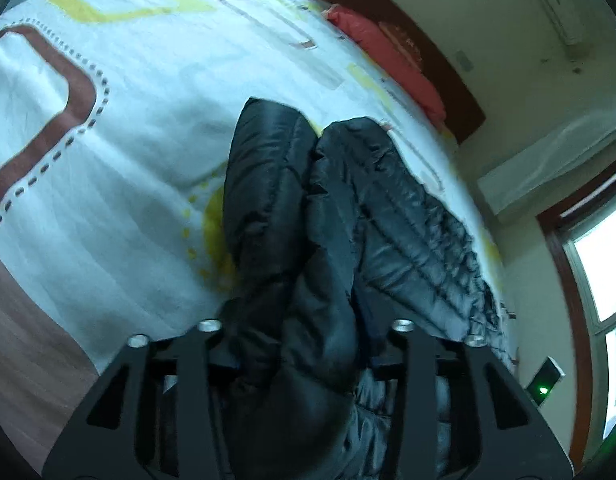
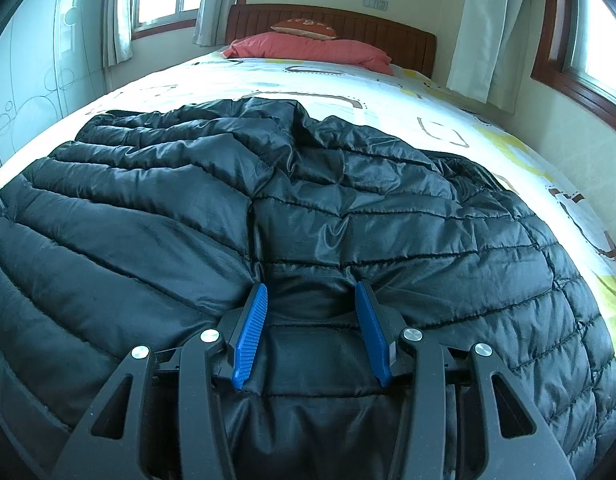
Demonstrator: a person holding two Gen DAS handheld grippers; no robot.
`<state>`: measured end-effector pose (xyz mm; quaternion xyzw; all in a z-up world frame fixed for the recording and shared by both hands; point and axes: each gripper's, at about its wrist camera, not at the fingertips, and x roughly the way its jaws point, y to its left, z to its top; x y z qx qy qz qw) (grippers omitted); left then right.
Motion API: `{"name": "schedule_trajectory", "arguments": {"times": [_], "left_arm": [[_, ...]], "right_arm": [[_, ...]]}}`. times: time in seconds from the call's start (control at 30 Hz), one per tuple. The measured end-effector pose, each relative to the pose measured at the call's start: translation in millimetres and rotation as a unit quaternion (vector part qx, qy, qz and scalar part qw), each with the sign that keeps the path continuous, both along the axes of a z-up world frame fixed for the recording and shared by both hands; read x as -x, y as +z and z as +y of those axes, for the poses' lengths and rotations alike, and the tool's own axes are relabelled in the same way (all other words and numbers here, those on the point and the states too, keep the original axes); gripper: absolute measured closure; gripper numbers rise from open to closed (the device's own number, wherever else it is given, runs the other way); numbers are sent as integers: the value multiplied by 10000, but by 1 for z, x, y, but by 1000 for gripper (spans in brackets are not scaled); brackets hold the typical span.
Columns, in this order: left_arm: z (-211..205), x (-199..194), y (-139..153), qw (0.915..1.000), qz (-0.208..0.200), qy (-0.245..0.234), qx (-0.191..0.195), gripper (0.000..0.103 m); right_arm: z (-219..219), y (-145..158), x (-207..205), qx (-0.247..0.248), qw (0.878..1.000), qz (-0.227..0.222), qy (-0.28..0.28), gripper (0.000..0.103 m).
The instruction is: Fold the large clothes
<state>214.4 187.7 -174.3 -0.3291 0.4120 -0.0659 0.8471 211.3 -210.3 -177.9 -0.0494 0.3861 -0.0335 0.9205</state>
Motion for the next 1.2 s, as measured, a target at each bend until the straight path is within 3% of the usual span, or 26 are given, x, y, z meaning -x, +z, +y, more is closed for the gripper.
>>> {"name": "schedule_trajectory", "arguments": {"times": [0.1, 0.3, 0.53, 0.77, 1.0, 1.2], "left_arm": [[-4, 5, 16, 9996, -218, -98, -173, 78], [-4, 13, 35, 9991, -400, -121, -72, 82], [-29, 16, 72, 9963, -758, -328, -229, 82], [-74, 19, 115, 9908, -1068, -669, -501, 82], [-126, 24, 138, 9837, -1235, -961, -882, 82], [-191, 30, 150, 9694, -1437, -1455, -1357, 82]], "right_arm": [[-4, 5, 1, -81, 10000, -26, -7, 57], [-37, 31, 15, -282, 9990, -241, -265, 57], [-101, 41, 42, 155, 9958, -357, -832, 58], [-164, 36, 52, 75, 9891, -248, -1449, 63], [-179, 22, 64, 47, 9896, -115, -1432, 63], [-180, 22, 77, -105, 9901, -133, -1392, 63]]}}
